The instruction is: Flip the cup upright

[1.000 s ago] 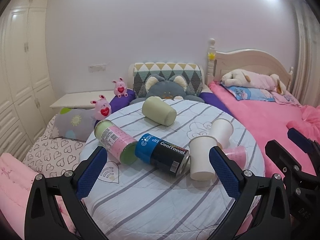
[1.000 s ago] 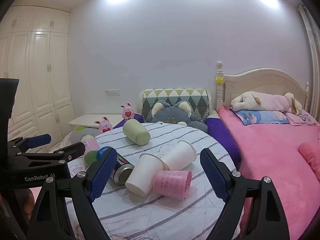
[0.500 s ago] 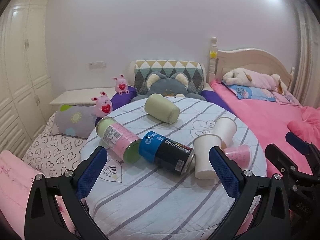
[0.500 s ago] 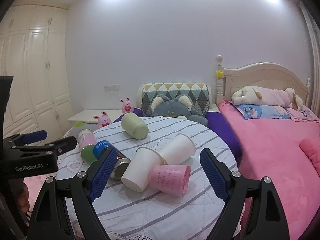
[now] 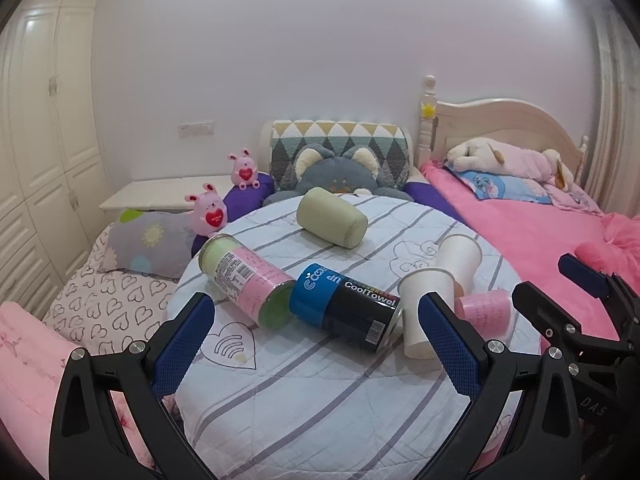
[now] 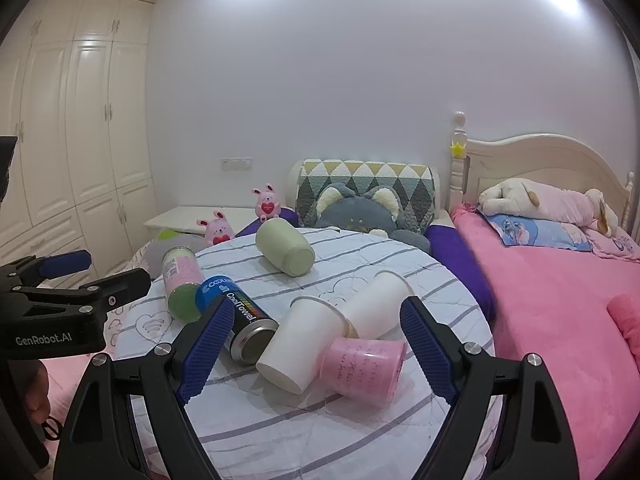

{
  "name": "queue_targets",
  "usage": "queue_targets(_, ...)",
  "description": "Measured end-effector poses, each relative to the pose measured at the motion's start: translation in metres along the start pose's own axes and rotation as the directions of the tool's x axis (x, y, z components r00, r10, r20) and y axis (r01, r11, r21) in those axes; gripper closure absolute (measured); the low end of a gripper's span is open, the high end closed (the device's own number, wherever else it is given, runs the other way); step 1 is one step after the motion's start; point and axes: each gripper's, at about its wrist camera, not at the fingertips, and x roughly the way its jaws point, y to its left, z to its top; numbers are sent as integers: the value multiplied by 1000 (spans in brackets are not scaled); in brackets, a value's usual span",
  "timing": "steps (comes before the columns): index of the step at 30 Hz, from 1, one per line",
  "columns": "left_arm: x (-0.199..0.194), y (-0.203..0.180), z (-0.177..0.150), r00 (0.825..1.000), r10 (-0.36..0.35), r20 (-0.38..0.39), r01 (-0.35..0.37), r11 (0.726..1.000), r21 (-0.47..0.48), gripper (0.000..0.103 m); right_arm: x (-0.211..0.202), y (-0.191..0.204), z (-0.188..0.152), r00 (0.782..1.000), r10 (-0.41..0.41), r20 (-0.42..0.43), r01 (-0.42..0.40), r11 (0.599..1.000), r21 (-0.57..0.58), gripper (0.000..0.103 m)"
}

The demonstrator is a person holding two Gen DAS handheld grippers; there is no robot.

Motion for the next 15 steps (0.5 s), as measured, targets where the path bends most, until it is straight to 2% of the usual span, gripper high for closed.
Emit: queue_targets(15,-5,-9,0,999,-25,23,24,998,51,0,-5,7,1,999,-36,3,36,999,-20,17)
